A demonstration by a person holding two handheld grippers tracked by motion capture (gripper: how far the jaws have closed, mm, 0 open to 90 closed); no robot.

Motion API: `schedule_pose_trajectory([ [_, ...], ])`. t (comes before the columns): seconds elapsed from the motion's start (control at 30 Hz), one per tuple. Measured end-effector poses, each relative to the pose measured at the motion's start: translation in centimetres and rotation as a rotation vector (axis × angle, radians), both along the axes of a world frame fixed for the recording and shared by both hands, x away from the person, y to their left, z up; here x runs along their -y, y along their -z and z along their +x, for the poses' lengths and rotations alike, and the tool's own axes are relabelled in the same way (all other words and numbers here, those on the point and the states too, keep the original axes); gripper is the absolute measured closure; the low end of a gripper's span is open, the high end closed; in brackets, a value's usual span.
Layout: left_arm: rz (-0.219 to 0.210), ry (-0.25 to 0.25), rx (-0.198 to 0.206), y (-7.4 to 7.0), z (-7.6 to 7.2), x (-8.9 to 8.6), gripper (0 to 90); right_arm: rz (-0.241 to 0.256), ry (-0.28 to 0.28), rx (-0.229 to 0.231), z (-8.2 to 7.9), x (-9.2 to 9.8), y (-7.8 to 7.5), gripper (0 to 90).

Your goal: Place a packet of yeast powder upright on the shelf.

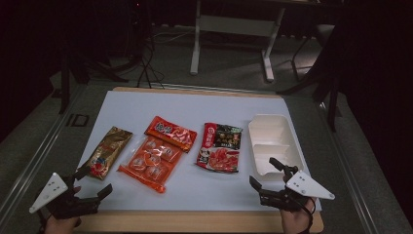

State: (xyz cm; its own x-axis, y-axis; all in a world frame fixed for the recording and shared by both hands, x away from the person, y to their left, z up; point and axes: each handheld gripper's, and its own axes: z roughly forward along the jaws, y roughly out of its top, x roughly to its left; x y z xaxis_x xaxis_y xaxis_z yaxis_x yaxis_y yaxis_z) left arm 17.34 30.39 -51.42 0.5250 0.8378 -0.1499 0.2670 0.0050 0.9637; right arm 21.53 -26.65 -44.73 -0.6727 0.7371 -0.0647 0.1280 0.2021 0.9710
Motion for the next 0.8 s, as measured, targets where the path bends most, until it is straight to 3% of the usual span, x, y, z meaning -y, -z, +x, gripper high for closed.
schedule_pose_trajectory([
  [0.2, 0.006, 0.007, -0.003, 0.0, 0.1, 0.1, 0.0, -0.03, 0.007, -0.025, 0.0, -0.2, 0.0, 14.1],
  [0.27, 0.012, 0.007, 0.017, -0.2, -0.1, 0.2, 0.0, -0.061, 0.014, -0.042, 0.2, -0.2, 0.1, 14.5],
  [0.3, 0.049, 0.007, 0.034, -0.4, -0.2, 0.4, 0.0, -0.065, 0.017, -0.043, 0.2, -0.2, 0.1, 14.4],
  [0.4, 0.07, 0.016, 0.019, -0.6, -0.4, 0.7, 0.0, -0.059, 0.029, -0.037, 0.0, -0.1, 0.1, 13.1],
  [0.43, 0.056, 0.045, -0.003, -0.8, -0.5, 1.0, 0.0, -0.061, 0.036, -0.028, -0.1, 0.0, 0.0, 12.8],
  [0.63, 0.002, 0.091, -0.02, -1.5, -0.7, 1.2, 0.0, -0.048, 0.024, -0.051, -0.1, -0.1, -0.1, 11.5],
  [0.8, 0.0, 0.127, -0.041, -2.6, -0.8, 1.6, 0.0, -0.05, 0.011, 0.011, -0.3, -0.2, -0.4, 13.3],
])
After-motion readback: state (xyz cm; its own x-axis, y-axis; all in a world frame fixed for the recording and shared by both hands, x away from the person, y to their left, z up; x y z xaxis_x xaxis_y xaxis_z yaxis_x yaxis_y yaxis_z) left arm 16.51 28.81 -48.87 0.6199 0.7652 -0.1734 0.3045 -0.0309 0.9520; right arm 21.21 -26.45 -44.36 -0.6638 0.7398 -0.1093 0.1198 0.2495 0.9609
